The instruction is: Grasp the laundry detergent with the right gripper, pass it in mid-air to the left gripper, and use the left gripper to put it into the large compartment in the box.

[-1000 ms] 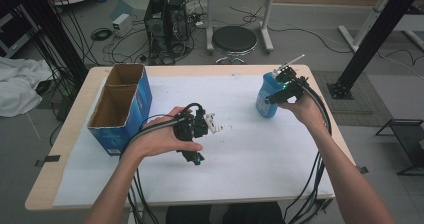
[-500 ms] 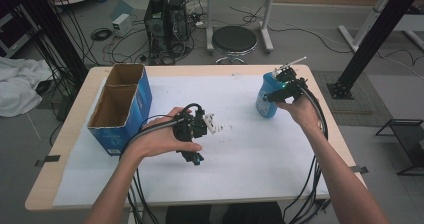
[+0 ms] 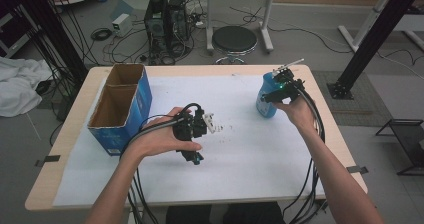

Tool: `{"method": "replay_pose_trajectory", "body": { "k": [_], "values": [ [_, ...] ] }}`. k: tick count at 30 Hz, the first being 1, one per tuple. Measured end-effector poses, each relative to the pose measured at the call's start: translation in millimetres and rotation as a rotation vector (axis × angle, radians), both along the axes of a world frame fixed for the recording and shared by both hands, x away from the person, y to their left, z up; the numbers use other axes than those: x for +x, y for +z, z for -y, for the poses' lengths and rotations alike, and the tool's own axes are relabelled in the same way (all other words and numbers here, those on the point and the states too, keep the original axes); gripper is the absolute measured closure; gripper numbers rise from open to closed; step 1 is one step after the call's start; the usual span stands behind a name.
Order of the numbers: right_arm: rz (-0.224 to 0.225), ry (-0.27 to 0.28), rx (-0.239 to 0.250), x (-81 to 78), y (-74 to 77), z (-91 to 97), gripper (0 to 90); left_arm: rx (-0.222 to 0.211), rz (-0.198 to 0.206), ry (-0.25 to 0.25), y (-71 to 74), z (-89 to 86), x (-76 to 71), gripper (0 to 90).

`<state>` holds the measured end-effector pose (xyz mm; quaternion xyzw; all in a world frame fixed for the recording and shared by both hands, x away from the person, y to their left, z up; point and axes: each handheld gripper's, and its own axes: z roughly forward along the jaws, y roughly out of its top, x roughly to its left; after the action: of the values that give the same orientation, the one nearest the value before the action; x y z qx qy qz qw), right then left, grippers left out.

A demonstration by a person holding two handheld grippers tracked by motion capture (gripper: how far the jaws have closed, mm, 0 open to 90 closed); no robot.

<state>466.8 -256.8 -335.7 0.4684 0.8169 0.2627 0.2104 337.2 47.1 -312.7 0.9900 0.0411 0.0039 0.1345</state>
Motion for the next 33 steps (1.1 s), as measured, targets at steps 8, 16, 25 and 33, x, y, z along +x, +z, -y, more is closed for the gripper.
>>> {"method": "replay_pose_trajectory", "body": {
  "k": [8,16,25,33],
  "values": [
    [0.023,-0.008,0.012,-0.6,-2.0,-0.8,14.0,-0.007,-0.004,0.003,-1.9,0.0,-0.7,24.0],
    [0.036,-0.026,0.041,0.4,-6.4,3.0,14.1,-0.001,-0.004,-0.003,-2.0,1.0,0.3,24.0],
    [0.037,-0.023,0.044,0.1,-8.4,1.1,14.3,-0.001,-0.006,-0.001,-4.0,4.1,0.4,24.0],
    [0.04,-0.019,0.048,0.5,-13.0,1.2,16.6,-0.007,-0.011,0.004,-5.1,2.5,0.0,24.0]
  ]
}}
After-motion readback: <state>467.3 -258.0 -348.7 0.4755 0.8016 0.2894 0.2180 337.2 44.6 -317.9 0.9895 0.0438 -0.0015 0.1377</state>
